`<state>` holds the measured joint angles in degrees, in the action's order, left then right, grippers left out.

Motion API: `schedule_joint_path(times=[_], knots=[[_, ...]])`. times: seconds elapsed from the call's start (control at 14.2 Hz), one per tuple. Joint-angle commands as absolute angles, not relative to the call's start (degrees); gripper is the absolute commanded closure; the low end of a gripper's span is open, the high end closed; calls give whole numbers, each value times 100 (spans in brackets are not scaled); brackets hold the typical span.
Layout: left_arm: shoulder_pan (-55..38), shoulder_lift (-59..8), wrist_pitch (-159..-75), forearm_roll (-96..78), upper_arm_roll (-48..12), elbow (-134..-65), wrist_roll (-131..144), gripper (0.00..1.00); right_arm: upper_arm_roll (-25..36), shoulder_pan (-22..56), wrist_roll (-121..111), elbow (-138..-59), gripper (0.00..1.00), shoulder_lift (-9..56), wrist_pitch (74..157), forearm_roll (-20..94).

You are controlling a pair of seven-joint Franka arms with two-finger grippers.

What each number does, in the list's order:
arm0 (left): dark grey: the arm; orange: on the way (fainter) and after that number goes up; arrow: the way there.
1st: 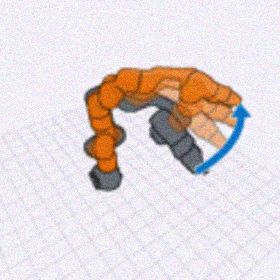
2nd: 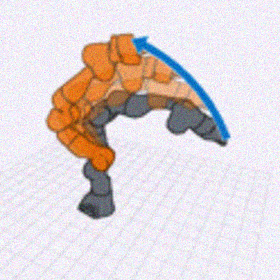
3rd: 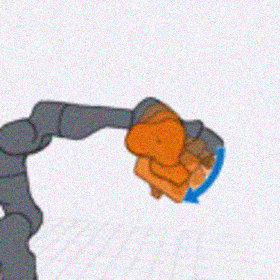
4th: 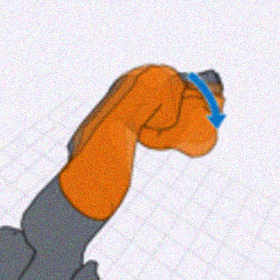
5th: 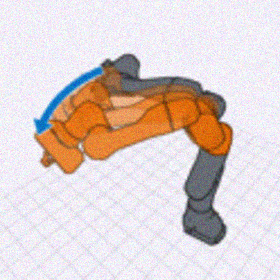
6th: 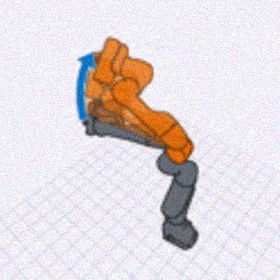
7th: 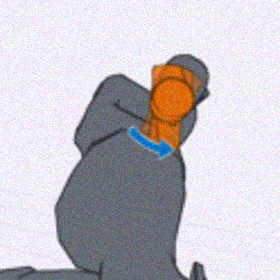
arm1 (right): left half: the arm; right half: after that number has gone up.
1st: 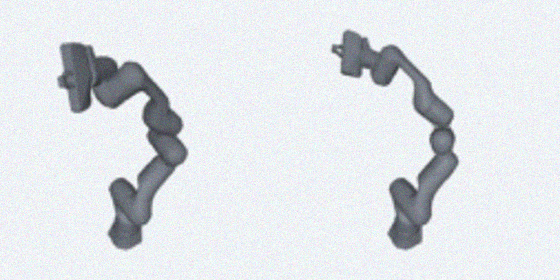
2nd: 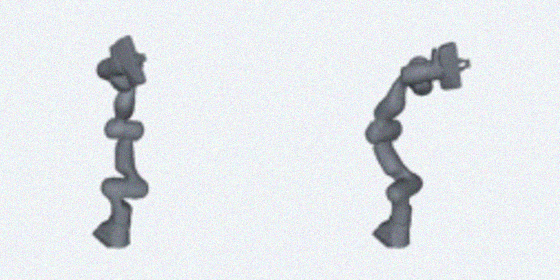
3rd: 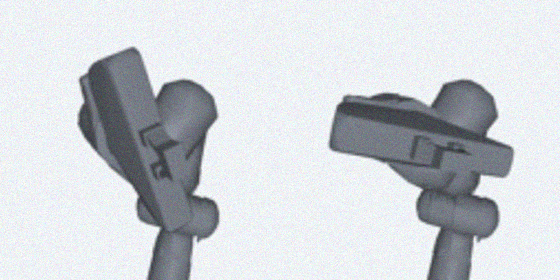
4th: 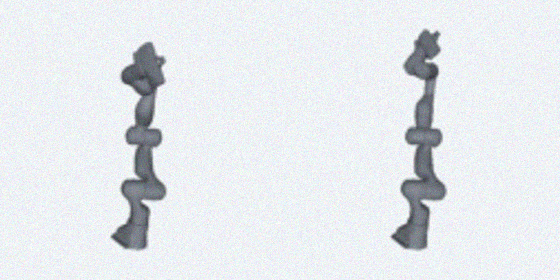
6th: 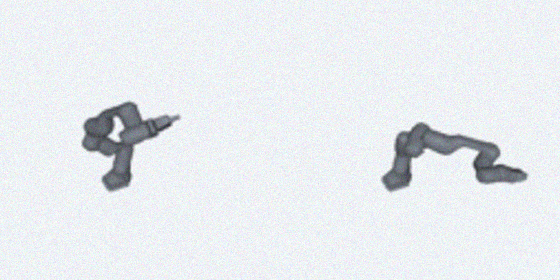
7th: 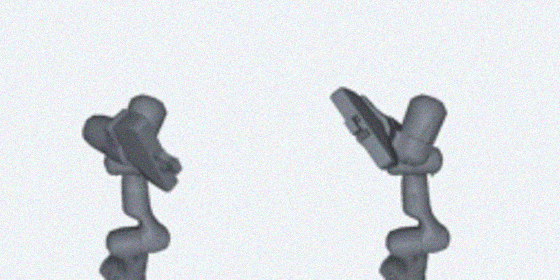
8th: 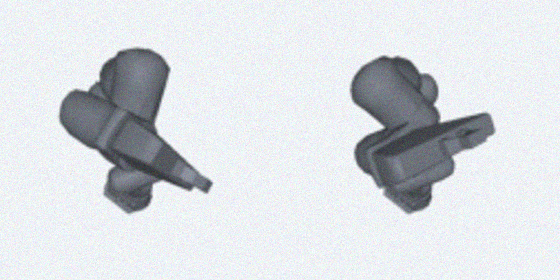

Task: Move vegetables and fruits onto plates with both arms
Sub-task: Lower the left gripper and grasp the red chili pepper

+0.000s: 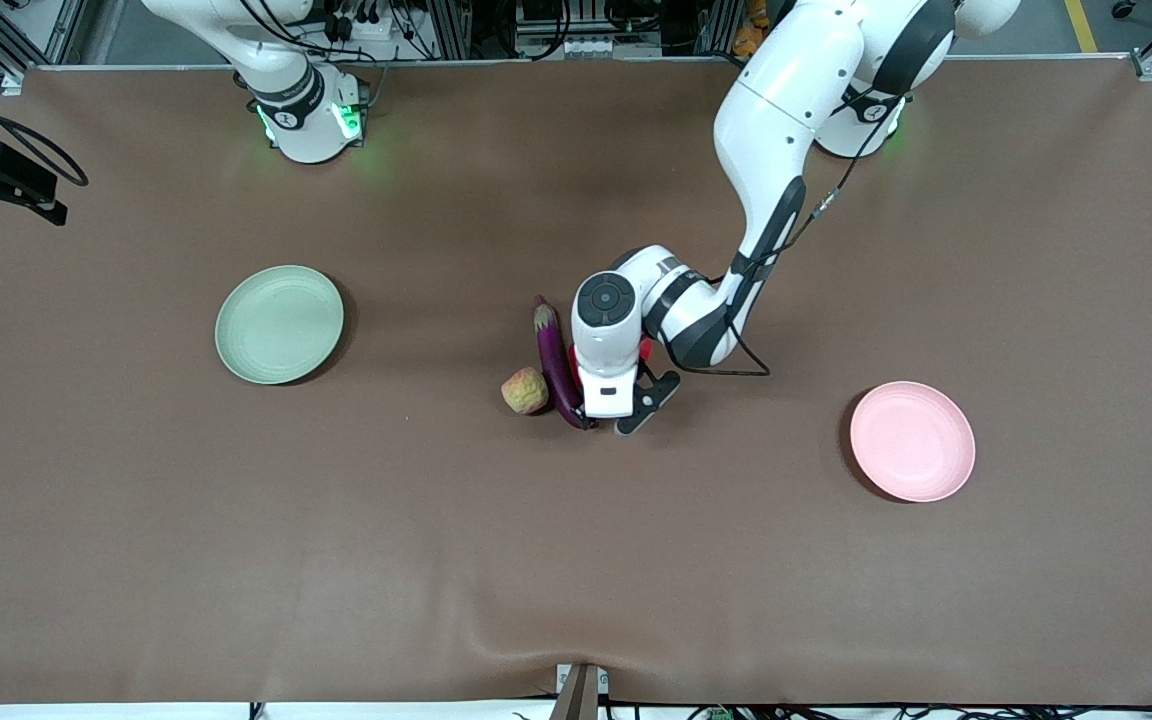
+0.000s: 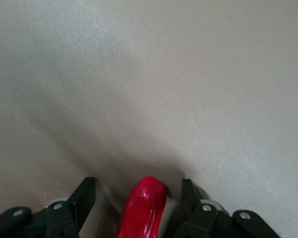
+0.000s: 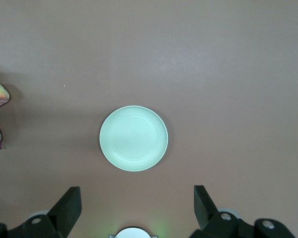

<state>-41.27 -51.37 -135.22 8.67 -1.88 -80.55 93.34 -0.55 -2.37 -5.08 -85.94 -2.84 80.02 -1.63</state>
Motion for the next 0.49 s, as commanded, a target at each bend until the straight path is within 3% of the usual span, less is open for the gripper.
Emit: schedule_joint_path(times=[0.0, 0.07, 0.28, 0.42], knots=[[-4289, -5133, -13421, 915, -158, -7998, 9343, 28, -149, -369, -457, -8473, 0, -237, 7928, -167], [-4298, -5133, -13412, 905, -158, -7998, 9351, 39, -149, -378, -457, -8473, 0, -220, 7919, -167], [-4324, -5133, -13184, 940, -158, -7989, 9352, 99, -149, -387, -457, -8464, 0, -132, 7936, -167], [-4307, -5072, -13009, 975, -150, -7972, 9352, 100, -141, -369, -457, -8438, 0, -79, 7928, -176]])
